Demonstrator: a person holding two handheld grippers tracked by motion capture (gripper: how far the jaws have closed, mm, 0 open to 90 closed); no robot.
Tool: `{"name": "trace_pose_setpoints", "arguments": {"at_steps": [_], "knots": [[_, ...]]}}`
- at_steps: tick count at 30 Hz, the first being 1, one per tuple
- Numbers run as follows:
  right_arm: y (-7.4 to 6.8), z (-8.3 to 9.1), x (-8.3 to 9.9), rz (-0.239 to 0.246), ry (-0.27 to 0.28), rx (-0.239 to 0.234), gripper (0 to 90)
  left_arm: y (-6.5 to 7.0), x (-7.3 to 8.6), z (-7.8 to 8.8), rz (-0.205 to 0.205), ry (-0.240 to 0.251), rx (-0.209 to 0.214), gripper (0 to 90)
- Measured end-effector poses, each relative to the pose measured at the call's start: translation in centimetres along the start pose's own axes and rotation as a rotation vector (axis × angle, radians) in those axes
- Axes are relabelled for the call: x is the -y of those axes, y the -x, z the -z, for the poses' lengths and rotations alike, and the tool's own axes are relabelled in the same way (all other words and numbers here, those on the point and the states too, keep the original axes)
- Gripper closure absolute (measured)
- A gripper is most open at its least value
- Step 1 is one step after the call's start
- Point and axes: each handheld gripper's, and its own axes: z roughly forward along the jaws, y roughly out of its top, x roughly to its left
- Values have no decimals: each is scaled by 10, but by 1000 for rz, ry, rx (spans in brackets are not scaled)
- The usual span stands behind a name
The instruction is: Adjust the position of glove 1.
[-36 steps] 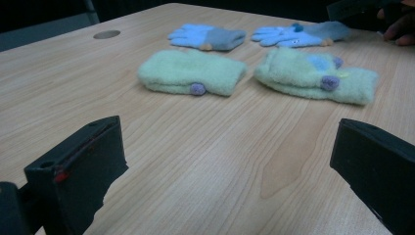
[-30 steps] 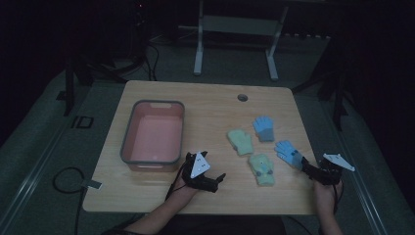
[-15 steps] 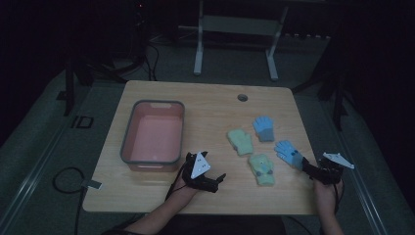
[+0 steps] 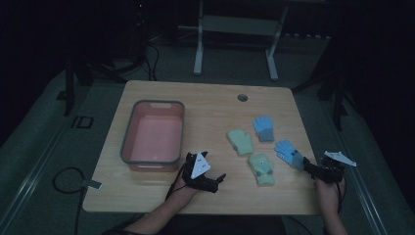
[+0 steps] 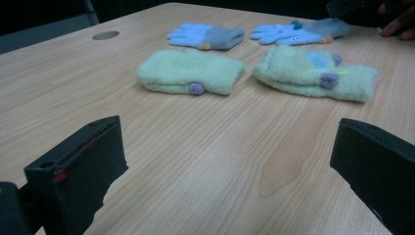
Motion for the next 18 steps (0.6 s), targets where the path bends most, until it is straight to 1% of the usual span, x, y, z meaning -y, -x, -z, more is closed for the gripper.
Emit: {"name": "trace_pose_setpoints", "arguments": {"at_steps": [6, 8, 9, 11, 13, 15, 17, 18], "knots": [[-5, 4, -8, 32, 13, -16, 125, 0, 0, 0, 1, 0, 1, 2], [-7, 5, -11, 30, 18, -21, 125, 0, 0, 0, 1, 0, 1, 1], [-9, 8, -17, 37, 27, -29, 125, 0, 0, 0, 2, 0, 1, 1], [-10, 9, -19, 38, 31, -30, 125, 0, 0, 0, 3, 0, 1, 1], [-13, 14, -31, 43, 56, -42, 124, 0, 0, 0, 3, 2, 1, 1], [-15, 16, -37, 51, 68, -51, 121, 0, 0, 0, 1, 0, 2, 1], [-19, 18, -45, 71, 68, -59, 119, 0, 0, 0, 3, 1, 3, 2], [-19, 18, -45, 71, 68, -59, 119, 0, 0, 0, 3, 1, 3, 1]]}}
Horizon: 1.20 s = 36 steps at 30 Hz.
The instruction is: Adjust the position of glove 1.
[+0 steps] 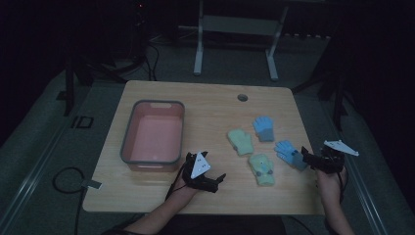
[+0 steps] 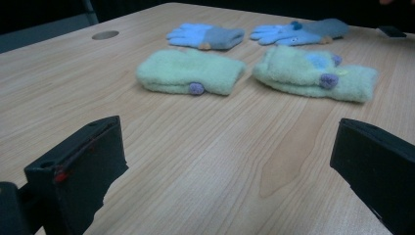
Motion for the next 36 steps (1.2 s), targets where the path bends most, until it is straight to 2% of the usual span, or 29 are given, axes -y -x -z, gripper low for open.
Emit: {"name": "trace_pose_setpoints", "arguments": {"at_steps": [1, 6, 7, 8, 10, 14, 15, 17, 19, 21, 22, 25, 27, 32, 36], "knots": [[-3, 0, -7, 14, -7, -10, 117, 0, 0, 0, 3, 0, 1, 1], [-9, 0, -20, 40, -11, -13, 135, 0, 0, 0, 2, 0, 1, 1], [-11, -2, -24, 12, -41, -52, 137, 0, 0, 0, 1, 0, 2, 1], [-11, -3, -26, -4, -52, -57, 139, 0, 0, 0, 4, 0, 4, 1], [-14, -4, -28, -22, -40, -55, 144, -1, 0, 0, 7, 0, 5, 1], [-23, -8, -33, -15, -58, -53, 131, -1, 0, 0, 12, 2, 7, 1], [-27, -10, -36, -12, -53, -79, 120, -1, 0, 0, 12, 2, 7, 1], [-30, -10, -37, -8, -55, -77, 115, -1, 0, 0, 9, 1, 6, 2], [-38, -11, -45, 17, -44, -101, 115, -1, 0, 0, 8, 1, 6, 1], [-40, -12, -48, 21, -43, -108, 115, -1, 0, 0, 8, 1, 6, 2], [-45, -13, -55, 34, -46, -125, 116, -1, 0, 0, 8, 1, 6, 1], [-49, -14, -60, 43, -52, -132, 126, -1, 0, 0, 9, 1, 7, 2], [-55, -17, -68, 55, -64, -155, 126, -1, 0, 0, 8, 1, 7, 1], [-69, -23, -77, 64, -89, -163, 125, -1, 0, 0, 7, 1, 8, 1], [-80, -27, -82, 69, -81, -190, 113, -1, 0, 0, 5, 1, 8, 2]]}}
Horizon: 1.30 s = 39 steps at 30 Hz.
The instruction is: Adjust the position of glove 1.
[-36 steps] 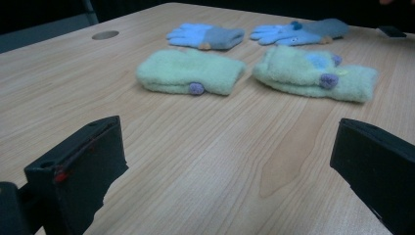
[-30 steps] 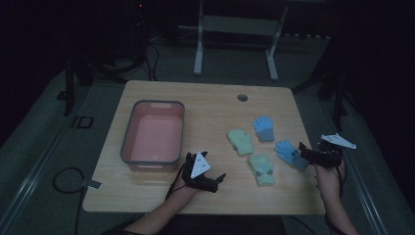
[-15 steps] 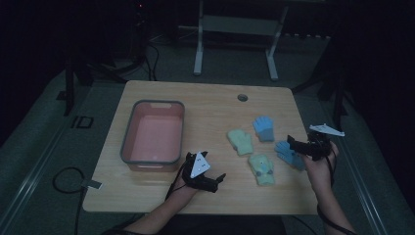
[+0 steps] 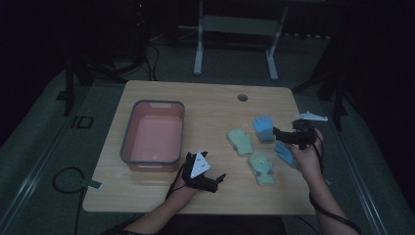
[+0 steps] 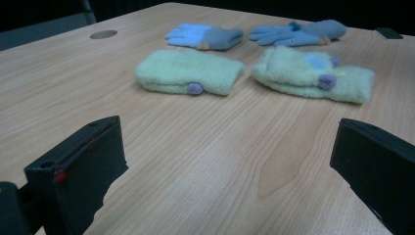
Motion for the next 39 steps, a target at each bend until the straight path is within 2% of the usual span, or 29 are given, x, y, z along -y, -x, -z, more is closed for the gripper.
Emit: {"name": "trace_pose_setpoints", "arguments": {"at_steps": [5, 18, 22, 24, 32, 33, 35, 36, 37, 39], "knots": [[-9, -6, -5, 6, -2, -34, 115, 0, 0, 0, -4, 0, 0, 1], [-43, -27, -16, 73, -46, -107, 145, 0, 0, 0, -6, 0, 2, 2], [-54, -36, -18, 101, -52, -130, 206, 0, 0, 0, -7, 1, 3, 2], [-61, -42, -18, 116, -60, -133, 208, 0, 0, 0, -6, 2, 4, 2], [-80, -66, -14, 155, -132, -160, 255, 0, 0, 0, -7, 3, 6, 1], [-82, -70, -13, 157, -144, -167, 314, 0, 0, 0, -8, 4, 6, 2], [-84, -75, -12, 146, -165, -175, 339, 1, 0, 0, -9, 4, 6, 1], [-85, -77, -11, 151, -173, -174, 381, 1, 0, 0, -9, 4, 7, 1], [-86, -80, -10, 153, -181, -186, 387, 1, 0, 0, -10, 4, 7, 2], [-89, -84, -9, 158, -190, -175, 394, 1, 0, 0, -10, 4, 8, 1]]}}
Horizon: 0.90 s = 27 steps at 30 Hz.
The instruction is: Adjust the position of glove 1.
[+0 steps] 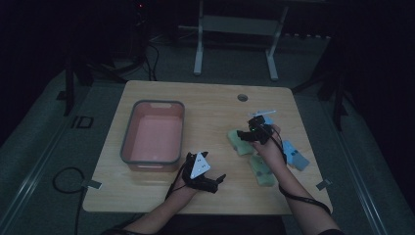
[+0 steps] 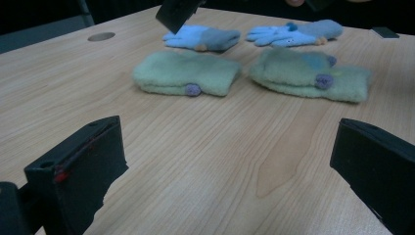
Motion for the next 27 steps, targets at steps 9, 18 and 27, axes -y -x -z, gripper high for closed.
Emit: {"name": "trace_pose_setpoints", "arguments": {"at_steps": [9, 18, 27], "knots": [[-7, -21, 2, 41, -84, -2, 452, 0, 0, 0, -2, 1, 1, 2], [-3, -38, 8, 20, -170, -10, 599, 0, 0, 0, -4, 0, 3, 2], [-9, -40, 4, 48, -204, 1, 801, -1, 0, 0, 10, -5, 2, 1]]}}
